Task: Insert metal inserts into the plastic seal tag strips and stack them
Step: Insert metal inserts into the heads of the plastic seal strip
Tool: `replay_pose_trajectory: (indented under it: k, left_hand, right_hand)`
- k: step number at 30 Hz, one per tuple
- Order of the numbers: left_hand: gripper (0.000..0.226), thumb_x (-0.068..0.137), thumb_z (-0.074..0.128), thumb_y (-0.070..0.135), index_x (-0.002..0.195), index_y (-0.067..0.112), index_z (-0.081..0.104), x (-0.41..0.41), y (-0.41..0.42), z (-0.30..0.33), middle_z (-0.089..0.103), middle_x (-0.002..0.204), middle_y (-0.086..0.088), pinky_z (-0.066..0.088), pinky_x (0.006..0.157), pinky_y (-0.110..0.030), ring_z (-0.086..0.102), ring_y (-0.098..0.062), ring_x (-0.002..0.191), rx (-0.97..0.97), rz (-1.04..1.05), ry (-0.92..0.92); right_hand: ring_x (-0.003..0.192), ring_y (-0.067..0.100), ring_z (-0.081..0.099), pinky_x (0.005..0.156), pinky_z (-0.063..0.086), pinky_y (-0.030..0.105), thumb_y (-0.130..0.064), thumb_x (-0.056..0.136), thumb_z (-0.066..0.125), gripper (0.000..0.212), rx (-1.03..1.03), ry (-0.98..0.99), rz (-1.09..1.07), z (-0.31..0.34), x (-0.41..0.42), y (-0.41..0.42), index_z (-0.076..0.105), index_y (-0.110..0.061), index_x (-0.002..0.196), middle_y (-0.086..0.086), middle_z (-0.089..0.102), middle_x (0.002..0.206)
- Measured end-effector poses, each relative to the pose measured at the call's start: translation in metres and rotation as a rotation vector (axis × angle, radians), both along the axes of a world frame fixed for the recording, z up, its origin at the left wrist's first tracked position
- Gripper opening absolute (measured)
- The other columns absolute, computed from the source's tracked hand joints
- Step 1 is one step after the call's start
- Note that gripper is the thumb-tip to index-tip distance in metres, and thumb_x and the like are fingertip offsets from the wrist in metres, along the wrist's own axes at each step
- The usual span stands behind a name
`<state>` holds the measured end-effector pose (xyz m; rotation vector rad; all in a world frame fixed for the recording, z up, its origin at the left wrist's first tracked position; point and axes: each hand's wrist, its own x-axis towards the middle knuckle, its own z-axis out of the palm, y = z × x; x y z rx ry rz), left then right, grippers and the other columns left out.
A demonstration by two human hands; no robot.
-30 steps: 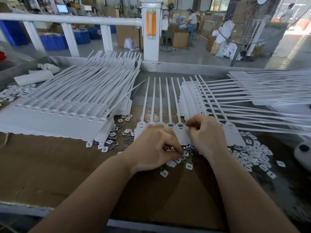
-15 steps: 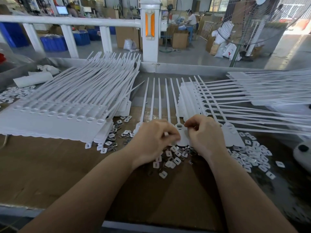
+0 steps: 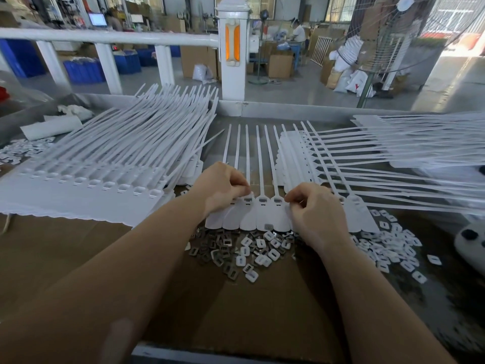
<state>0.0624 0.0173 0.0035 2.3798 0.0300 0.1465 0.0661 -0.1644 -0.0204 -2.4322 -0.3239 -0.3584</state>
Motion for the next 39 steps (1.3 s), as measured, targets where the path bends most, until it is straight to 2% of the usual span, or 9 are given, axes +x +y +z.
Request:
replay_pose_trajectory:
  k: [5,10,13,19,22,27,29,34,39]
  left_hand:
    - [0.010,0.085,0.065,0.014,0.090,0.012,0.074,0.000,-0.001,0.004,0.066,0.080,0.004,0.043,0.075,-0.021,0.060,-0.011,0.079,0.103,-0.028,0.045]
    - [0.006,0.082,0.070,0.016,0.085,0.014,0.074,0.001,-0.002,0.007,0.064,0.072,0.008,0.045,0.066,-0.017,0.059,-0.006,0.071,0.144,-0.005,0.038]
    - [0.007,0.082,0.070,0.017,0.086,0.014,0.074,0.002,-0.003,0.009,0.066,0.077,0.005,0.048,0.074,-0.023,0.061,-0.010,0.076,0.186,-0.008,0.035]
    - [0.013,0.086,0.064,0.015,0.096,0.018,0.073,-0.002,-0.003,0.011,0.059,0.078,0.013,0.038,0.070,-0.014,0.052,-0.001,0.070,0.302,-0.092,0.021]
    - [0.019,0.090,0.059,0.015,0.104,0.021,0.071,-0.006,-0.002,0.009,0.066,0.096,0.007,0.036,0.074,-0.015,0.052,-0.005,0.078,0.387,-0.109,-0.010]
    - [0.026,0.095,0.051,0.020,0.116,0.022,0.065,-0.013,-0.004,0.004,0.060,0.116,0.007,0.039,0.086,-0.021,0.055,-0.014,0.101,0.534,-0.143,-0.053]
    - [0.029,0.096,0.047,0.016,0.121,0.023,0.062,-0.015,-0.004,0.003,0.057,0.119,0.006,0.042,0.092,-0.028,0.054,-0.016,0.106,0.586,-0.158,-0.052]
    - [0.048,0.089,0.039,0.000,0.130,0.021,0.053,-0.022,-0.010,0.001,0.049,0.121,0.001,0.044,0.093,-0.036,0.045,-0.018,0.112,0.850,-0.184,-0.036]
    - [0.050,0.086,0.041,0.004,0.134,0.017,0.045,-0.034,-0.015,-0.006,0.044,0.125,0.000,0.037,0.098,-0.039,0.039,-0.021,0.113,0.951,-0.146,-0.073]
  right_hand:
    - [0.086,0.007,0.046,0.074,0.033,0.020,-0.009,0.086,0.055,0.016,-0.007,-0.005,0.006,0.000,0.001,0.000,0.067,-0.020,0.092,-0.004,0.062,0.095]
    - [0.087,0.007,0.046,0.074,0.033,0.020,-0.010,0.086,0.056,0.016,-0.016,-0.008,0.008,-0.001,0.001,0.000,0.067,-0.020,0.092,-0.003,0.063,0.096]
    - [0.087,0.008,0.047,0.075,0.035,0.020,-0.011,0.086,0.056,0.016,-0.014,-0.004,0.008,-0.001,0.001,0.000,0.067,-0.020,0.093,-0.003,0.063,0.097]
    - [0.088,0.008,0.048,0.075,0.036,0.021,-0.012,0.087,0.056,0.015,-0.013,-0.005,0.012,0.000,0.002,0.001,0.067,-0.020,0.093,-0.003,0.064,0.098]
    - [0.088,0.007,0.047,0.075,0.035,0.021,-0.012,0.087,0.056,0.015,-0.010,-0.006,0.014,0.000,0.001,0.001,0.067,-0.020,0.093,-0.003,0.064,0.098]
    - [0.088,0.007,0.047,0.076,0.035,0.021,-0.011,0.086,0.056,0.016,0.000,0.008,0.008,-0.001,0.001,0.000,0.067,-0.020,0.092,-0.003,0.063,0.099]
    - [0.088,0.007,0.047,0.076,0.036,0.021,-0.010,0.086,0.056,0.016,-0.001,0.008,0.006,0.000,0.001,0.000,0.067,-0.021,0.092,-0.004,0.063,0.098]
    - [0.086,0.006,0.047,0.076,0.037,0.021,-0.012,0.086,0.056,0.015,-0.003,0.010,0.002,0.000,0.001,0.001,0.066,-0.021,0.091,-0.005,0.061,0.097]
    - [0.085,0.007,0.048,0.075,0.038,0.021,-0.012,0.086,0.056,0.015,-0.001,0.009,0.002,0.000,0.001,0.001,0.066,-0.021,0.091,-0.005,0.061,0.095]
